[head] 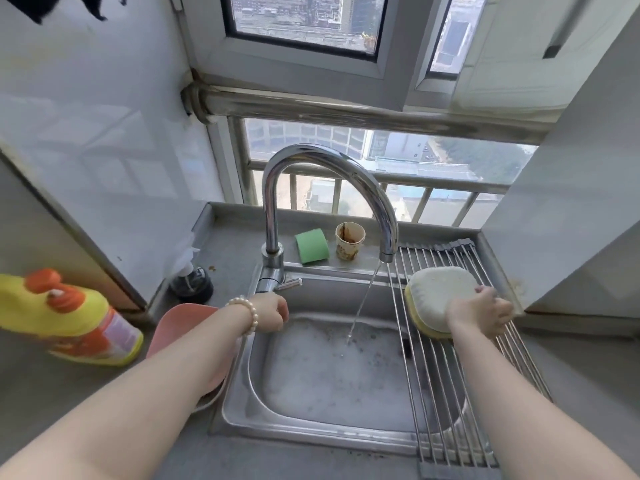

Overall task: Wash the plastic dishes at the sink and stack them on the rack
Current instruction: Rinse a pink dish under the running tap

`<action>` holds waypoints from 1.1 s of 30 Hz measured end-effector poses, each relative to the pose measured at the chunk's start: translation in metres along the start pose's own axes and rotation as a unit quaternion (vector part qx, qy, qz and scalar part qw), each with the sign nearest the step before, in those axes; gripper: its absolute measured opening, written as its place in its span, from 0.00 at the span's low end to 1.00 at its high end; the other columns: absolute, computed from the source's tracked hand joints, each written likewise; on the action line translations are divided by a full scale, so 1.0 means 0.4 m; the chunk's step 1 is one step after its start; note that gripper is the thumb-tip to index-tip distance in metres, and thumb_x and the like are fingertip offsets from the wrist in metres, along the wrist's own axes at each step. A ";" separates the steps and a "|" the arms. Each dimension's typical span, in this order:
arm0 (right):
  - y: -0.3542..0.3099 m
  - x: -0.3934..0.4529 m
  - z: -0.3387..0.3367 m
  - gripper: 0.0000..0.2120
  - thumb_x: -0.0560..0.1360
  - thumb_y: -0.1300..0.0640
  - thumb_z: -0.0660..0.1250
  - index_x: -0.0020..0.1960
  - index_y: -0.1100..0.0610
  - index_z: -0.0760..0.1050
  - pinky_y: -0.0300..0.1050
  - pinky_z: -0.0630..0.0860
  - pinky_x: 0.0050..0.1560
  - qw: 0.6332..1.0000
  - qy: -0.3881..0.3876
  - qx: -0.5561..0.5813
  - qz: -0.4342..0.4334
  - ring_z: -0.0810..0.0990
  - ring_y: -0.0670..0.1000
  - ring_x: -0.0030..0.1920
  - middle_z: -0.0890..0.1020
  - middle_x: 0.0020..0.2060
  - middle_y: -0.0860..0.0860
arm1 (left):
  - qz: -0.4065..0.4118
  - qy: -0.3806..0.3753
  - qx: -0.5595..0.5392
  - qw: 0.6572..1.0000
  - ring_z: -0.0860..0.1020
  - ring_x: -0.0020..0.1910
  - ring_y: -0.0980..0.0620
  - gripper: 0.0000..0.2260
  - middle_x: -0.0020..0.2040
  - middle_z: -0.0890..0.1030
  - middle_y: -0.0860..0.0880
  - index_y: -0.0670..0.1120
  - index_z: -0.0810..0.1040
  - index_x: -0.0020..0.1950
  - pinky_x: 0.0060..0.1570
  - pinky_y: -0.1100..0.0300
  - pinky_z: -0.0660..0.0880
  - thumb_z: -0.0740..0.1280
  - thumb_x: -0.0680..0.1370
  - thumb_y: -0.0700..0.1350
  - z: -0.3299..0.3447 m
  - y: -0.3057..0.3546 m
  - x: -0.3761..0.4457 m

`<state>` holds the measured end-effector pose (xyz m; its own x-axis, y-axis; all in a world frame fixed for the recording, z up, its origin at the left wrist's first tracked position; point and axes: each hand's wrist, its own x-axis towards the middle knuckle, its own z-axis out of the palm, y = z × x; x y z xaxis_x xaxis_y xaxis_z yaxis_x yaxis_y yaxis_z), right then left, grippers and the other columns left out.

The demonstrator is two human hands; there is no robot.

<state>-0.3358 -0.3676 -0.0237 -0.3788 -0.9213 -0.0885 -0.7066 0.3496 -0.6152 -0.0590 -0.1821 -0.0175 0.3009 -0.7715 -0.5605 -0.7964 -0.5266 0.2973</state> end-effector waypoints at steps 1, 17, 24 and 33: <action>-0.009 -0.036 0.011 0.18 0.71 0.65 0.67 0.60 0.60 0.70 0.57 0.62 0.66 1.000 0.004 0.012 -0.022 0.65 0.64 0.64 0.66 0.64 0.63 | -0.001 0.006 -0.007 1.000 0.77 0.54 0.51 0.14 0.56 0.80 0.50 0.49 0.79 0.55 0.48 0.62 0.72 0.61 0.74 0.38 -0.002 -0.009 -0.002; -0.123 -0.720 0.293 0.28 0.67 0.33 0.68 0.50 0.56 0.73 0.46 0.75 0.38 0.804 -0.504 -0.148 -0.280 0.82 0.54 0.45 0.81 0.45 0.52 | -0.029 0.188 -0.221 0.956 0.78 0.55 0.53 0.15 0.52 0.82 0.49 0.44 0.82 0.53 0.57 0.63 0.72 0.59 0.76 0.33 -0.033 -0.237 -0.123; -0.103 -0.720 0.305 0.05 0.74 0.58 0.61 0.41 0.59 0.71 0.44 0.76 0.30 0.800 -0.529 -0.145 -0.242 0.84 0.58 0.35 0.82 0.38 0.57 | -0.056 0.181 -0.184 0.964 0.78 0.58 0.53 0.15 0.57 0.81 0.50 0.46 0.81 0.57 0.58 0.61 0.73 0.60 0.77 0.36 -0.007 -0.293 -0.150; -0.156 -0.562 0.220 0.12 0.73 0.62 0.53 0.34 0.61 0.70 0.49 0.79 0.33 0.801 -0.501 -0.122 -0.304 0.83 0.61 0.32 0.79 0.30 0.60 | 0.006 0.132 -0.148 0.980 0.75 0.62 0.52 0.17 0.63 0.78 0.51 0.49 0.73 0.67 0.62 0.61 0.69 0.64 0.79 0.50 -0.001 -0.222 -0.099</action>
<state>-0.1539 -0.1974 -0.0344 0.6628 -0.5653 -0.4911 -0.7210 -0.3045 -0.6225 0.0001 -0.1049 -0.0215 0.4496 -0.8230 -0.3471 -0.6258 -0.5675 0.5351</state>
